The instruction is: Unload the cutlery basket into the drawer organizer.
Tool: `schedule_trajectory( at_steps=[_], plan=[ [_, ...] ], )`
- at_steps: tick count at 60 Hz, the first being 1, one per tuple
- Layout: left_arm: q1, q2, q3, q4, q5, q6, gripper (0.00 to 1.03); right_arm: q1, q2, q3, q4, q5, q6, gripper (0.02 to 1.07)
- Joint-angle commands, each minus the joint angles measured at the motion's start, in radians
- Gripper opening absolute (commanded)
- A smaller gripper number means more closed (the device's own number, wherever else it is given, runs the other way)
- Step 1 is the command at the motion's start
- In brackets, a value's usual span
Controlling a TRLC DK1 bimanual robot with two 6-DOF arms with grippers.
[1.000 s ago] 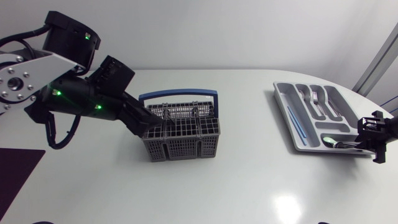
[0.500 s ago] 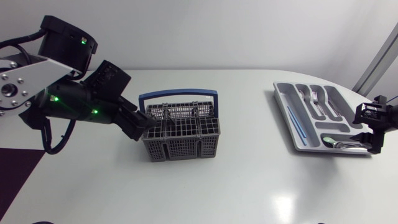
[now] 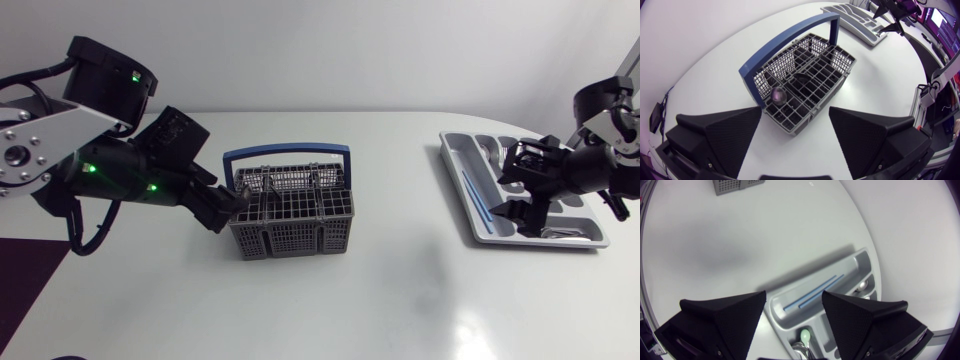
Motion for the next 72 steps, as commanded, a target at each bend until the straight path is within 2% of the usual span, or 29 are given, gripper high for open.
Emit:
schedule_trajectory(
  at_steps=[1,13,25,34,62,72],
  plan=[
    [0.004,-0.01,-0.03,0.017,-0.005,-0.009,0.94,0.095,-0.033,-0.03,-0.023,0.0,0.146,0.84],
    [0.012,-0.016,-0.061,0.034,-0.005,-0.006,0.93,0.33,-0.111,-0.036,-0.018,0.039,0.382,0.84],
    [0.039,-0.031,-0.067,0.035,-0.005,0.0,0.93,0.604,-0.155,-0.013,0.003,0.169,0.602,0.84],
    [0.041,-0.031,-0.075,0.04,-0.005,0.0,0.93,0.749,-0.148,0.028,0.006,0.23,0.723,0.84],
    [0.052,-0.034,-0.099,0.057,0.001,0.014,0.93,0.965,-0.033,0.111,0.1,0.344,1.005,0.84],
    [0.084,-0.043,-0.121,0.08,0.056,0.042,0.93,0.996,0.029,0.153,0.123,0.367,1.056,0.84]
  ],
)
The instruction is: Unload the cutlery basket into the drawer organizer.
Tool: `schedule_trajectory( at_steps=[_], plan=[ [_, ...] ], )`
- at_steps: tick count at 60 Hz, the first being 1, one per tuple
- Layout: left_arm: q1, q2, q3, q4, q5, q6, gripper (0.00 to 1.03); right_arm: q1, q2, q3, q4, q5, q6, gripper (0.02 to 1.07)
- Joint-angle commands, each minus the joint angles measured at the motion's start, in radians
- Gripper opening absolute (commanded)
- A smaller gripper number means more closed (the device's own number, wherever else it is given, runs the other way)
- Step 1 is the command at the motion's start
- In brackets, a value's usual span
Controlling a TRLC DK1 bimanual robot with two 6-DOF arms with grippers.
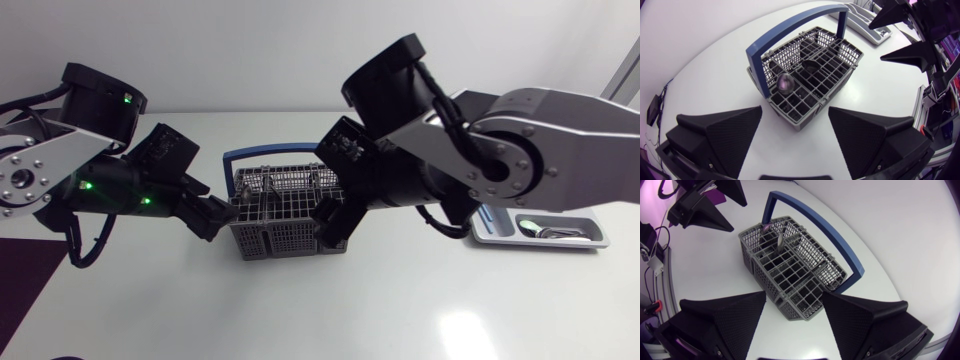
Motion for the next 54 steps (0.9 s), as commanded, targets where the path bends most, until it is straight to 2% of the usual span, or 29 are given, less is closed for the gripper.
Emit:
schedule_trajectory(
  at_steps=[1,9,31,34,47,50,54],
  plan=[
    [0.029,-0.024,-0.036,0.02,0.034,0.032,0.93,0.015,0.043,0.036,0.029,0.017,0.061,0.84],
    [0.057,-0.04,-0.058,0.049,0.069,0.048,0.93,0.038,0.084,0.059,0.053,0.047,0.075,0.84],
    [0.06,-0.066,-0.085,0.095,0.074,0.038,0.93,0.092,0.201,0.118,0.115,0.106,0.121,0.82],
    [0.06,-0.067,-0.088,0.097,0.074,0.036,0.93,0.095,0.217,0.125,0.128,0.112,0.127,0.77],
    [0.06,-0.076,-0.107,0.112,0.074,0.035,0.92,0.101,0.288,0.168,0.159,0.155,0.144,0.75],
    [0.063,-0.079,-0.11,0.112,0.074,0.035,0.92,0.104,0.299,0.179,0.159,0.157,0.146,0.7],
    [0.066,-0.081,-0.111,0.112,0.074,0.035,0.91,0.107,0.314,0.194,0.161,0.16,0.152,0.7]
  ],
)
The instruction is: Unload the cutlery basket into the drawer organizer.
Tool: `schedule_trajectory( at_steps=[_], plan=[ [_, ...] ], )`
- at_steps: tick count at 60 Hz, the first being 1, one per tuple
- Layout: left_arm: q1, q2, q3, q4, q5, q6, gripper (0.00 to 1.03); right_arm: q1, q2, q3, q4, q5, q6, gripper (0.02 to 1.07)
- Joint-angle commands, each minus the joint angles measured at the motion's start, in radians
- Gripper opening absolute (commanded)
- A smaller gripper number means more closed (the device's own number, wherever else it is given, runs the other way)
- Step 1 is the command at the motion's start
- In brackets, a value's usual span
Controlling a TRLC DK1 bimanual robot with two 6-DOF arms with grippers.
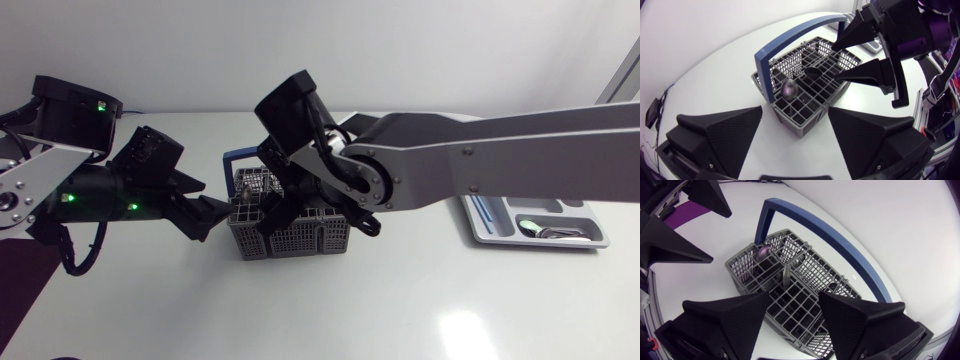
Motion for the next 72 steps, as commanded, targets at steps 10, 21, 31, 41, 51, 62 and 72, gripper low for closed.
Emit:
schedule_trajectory(
  at_steps=[10,21,31,41,51,62,72],
  plan=[
    [0.014,-0.017,-0.034,0.005,0.006,0.012,0.91,0.019,0.065,0.069,0.015,0.048,0.033,0.69],
    [0.022,-0.017,-0.038,0.005,0.007,0.012,0.91,0.021,0.105,0.095,0.012,0.067,0.033,0.62],
    [0.026,-0.017,-0.043,0.007,0.009,0.012,0.91,0.024,0.142,0.124,0.011,0.081,0.033,0.61],
    [0.028,-0.017,-0.043,0.007,0.009,0.012,0.91,0.03,0.171,0.148,0.006,0.098,0.033,0.54],
    [0.028,-0.017,-0.044,0.01,0.009,0.012,0.91,0.031,0.189,0.157,0.003,0.121,0.029,0.46],
    [0.028,-0.017,-0.047,0.013,0.009,0.011,0.91,0.036,0.197,0.154,0.0,0.13,0.015,0.29],
    [0.028,-0.017,-0.049,0.013,0.009,0.011,0.91,0.039,0.205,0.148,0.001,0.14,-0.004,0.17]
  ],
)
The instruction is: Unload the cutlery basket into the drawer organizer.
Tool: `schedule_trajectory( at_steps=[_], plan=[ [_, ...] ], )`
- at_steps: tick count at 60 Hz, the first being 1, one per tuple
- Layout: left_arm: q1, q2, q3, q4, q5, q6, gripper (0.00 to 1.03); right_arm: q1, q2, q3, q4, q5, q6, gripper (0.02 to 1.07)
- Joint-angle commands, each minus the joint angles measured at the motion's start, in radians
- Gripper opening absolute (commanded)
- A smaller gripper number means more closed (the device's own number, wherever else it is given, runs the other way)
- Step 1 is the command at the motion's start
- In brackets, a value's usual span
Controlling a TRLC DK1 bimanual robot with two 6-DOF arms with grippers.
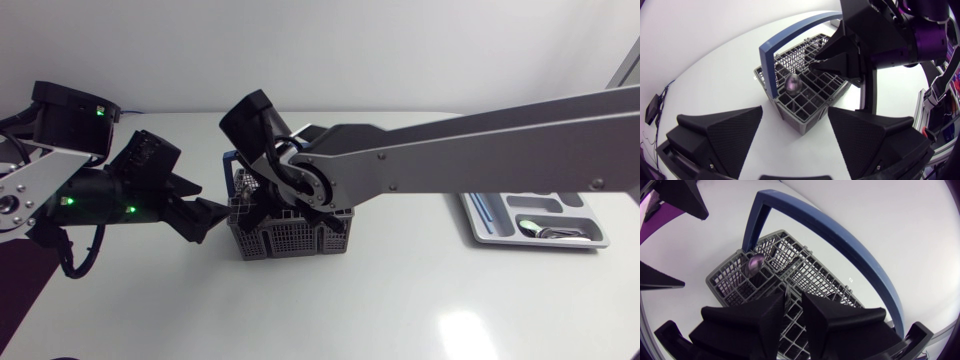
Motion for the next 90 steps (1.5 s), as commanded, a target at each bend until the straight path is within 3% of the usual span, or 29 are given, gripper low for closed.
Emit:
schedule_trajectory(
  at_steps=[1,7,36,90],
  plan=[
    [0.009,-0.015,-0.029,0.009,0.009,0.011,0.91,0.01,0.029,0.009,-0.009,0.014,-0.015,0.15],
    [0.013,-0.015,-0.031,0.01,0.016,0.011,0.91,0.01,0.033,0.008,-0.009,0.014,-0.026,0.08],
    [0.016,-0.018,-0.035,0.015,0.024,0.009,0.92,0.015,-0.022,-0.046,0.031,0.011,-0.053,0.07],
    [0.014,-0.02,-0.04,0.029,0.026,0.008,0.92,0.03,-0.298,-0.121,0.068,-0.012,-0.095,0.08]
  ],
)
